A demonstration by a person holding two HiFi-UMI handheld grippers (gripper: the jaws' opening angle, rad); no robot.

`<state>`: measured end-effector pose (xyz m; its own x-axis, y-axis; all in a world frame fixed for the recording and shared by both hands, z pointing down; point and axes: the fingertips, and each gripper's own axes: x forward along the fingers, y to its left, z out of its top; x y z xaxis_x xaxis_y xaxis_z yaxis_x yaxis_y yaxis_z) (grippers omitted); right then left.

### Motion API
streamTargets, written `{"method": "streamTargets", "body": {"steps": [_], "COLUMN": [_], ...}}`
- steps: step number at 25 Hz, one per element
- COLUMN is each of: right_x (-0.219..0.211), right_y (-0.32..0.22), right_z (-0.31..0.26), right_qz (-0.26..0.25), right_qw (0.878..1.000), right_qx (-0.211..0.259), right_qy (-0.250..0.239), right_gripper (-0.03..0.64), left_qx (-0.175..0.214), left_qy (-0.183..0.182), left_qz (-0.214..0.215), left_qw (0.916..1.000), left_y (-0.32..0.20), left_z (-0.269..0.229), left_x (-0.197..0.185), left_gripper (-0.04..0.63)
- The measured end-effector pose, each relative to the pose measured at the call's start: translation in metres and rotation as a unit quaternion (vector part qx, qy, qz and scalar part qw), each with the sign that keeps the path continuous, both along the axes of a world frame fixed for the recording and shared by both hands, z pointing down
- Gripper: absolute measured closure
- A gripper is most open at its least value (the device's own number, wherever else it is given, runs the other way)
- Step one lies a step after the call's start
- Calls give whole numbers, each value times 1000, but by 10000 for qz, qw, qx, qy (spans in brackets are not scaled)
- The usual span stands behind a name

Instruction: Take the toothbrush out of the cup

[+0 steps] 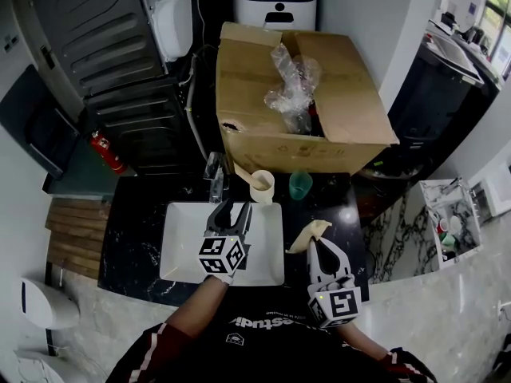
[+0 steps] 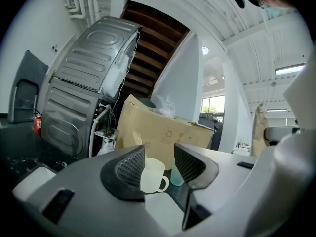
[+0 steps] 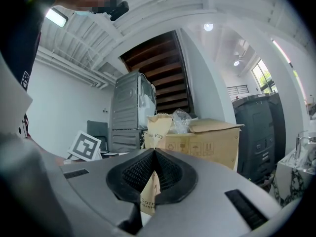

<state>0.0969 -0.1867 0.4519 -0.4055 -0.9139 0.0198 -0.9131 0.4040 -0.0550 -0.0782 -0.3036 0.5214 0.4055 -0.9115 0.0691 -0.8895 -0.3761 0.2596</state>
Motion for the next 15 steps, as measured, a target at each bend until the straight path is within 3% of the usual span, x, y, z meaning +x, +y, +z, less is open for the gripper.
{"method": "streamTargets", "body": {"steps": [9,15], "right_x": [6,11], "right_y": [0,0], "right_z": [3,1], "right_qz": [-24,-40], "right_qw": [9999,9998], "right_qx": [-12,32], "right_qy": [-145,-206], "right_gripper": [580,580], "left_qx": [-490,-568], "left_qy": [-57,-223], "left_qz": [-247,-320], "left_qw": [9985,9976], "left_y": [-74,-105], "left_z": [34,41], "left_x": [8,11], "left_gripper": [414,414]}}
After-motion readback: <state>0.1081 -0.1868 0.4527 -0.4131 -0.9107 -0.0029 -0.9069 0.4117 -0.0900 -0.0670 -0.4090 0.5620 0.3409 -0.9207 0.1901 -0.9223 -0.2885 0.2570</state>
